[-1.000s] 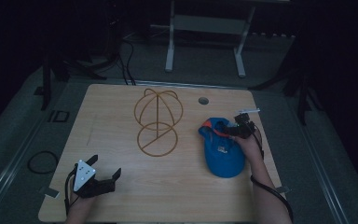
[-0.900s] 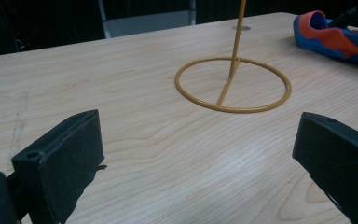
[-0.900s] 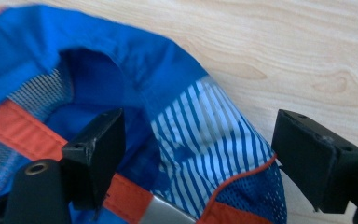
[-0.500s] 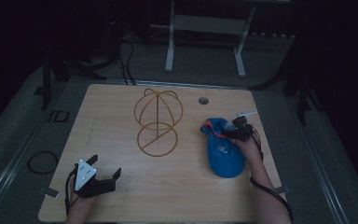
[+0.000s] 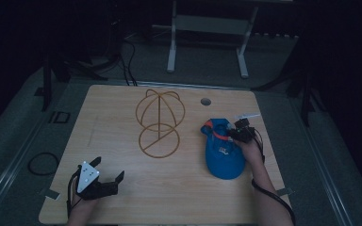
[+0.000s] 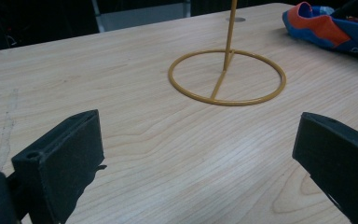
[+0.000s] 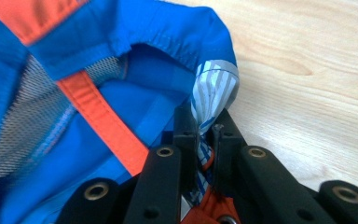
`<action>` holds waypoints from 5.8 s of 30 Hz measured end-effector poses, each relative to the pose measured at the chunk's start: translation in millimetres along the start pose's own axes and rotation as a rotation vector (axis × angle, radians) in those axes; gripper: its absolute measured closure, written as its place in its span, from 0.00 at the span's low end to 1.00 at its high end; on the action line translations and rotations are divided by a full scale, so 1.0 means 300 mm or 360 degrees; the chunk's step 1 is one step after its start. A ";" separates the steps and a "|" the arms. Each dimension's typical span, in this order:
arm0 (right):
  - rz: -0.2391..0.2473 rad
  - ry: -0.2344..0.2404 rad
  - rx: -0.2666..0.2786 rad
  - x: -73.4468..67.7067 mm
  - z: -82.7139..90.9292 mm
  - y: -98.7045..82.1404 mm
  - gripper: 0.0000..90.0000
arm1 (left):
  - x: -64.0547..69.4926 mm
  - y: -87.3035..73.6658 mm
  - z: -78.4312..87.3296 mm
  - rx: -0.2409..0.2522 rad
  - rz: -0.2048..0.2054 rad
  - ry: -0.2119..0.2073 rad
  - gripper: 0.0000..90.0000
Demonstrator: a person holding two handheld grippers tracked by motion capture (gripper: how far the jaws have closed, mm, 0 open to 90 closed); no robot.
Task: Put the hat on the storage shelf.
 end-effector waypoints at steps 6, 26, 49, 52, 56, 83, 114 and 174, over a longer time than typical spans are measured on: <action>-0.0003 -0.0012 0.0133 -0.008 0.086 0.005 0.94 | -0.002 0.000 0.000 -0.0036 0.0005 -0.0006 0.02; -0.0026 -0.0005 0.0478 -0.086 0.392 0.073 0.94 | 0.033 0.032 0.007 -0.0097 0.0057 -0.0176 0.02; 0.0098 0.0052 0.0670 -0.211 0.626 0.077 0.94 | 0.092 0.377 0.090 0.0072 -0.0012 -0.0346 0.06; 0.0101 0.0094 0.0690 -0.224 0.641 0.073 0.94 | 0.112 0.439 0.089 0.0088 -0.0046 -0.0372 0.06; 0.0111 0.0108 0.0710 -0.236 0.658 0.071 0.94 | 0.138 0.493 0.081 0.0078 -0.0103 -0.0405 0.06; 0.0353 0.0232 0.0796 -0.434 0.772 0.041 0.94 | 0.427 0.824 -0.122 0.0023 -0.0385 -0.0683 0.16; 0.0440 0.0271 0.0793 -0.490 0.773 0.027 0.94 | 0.644 0.847 -0.292 -0.0243 -0.0623 -0.1019 0.60; 0.0579 0.0547 0.0846 -0.608 0.820 -0.053 0.54 | 0.572 0.825 -0.154 0.0676 -0.0825 -0.1474 0.99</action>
Point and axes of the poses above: each handheld gripper's, and its own axes: z roughly backward along the jaws, y roughly out of its top, x roughly to its right, the point moved 6 cm from there along -z, roughly forward along the jaws, and after that the axes turned 6 degrees about -x, right-handed, at the moved point
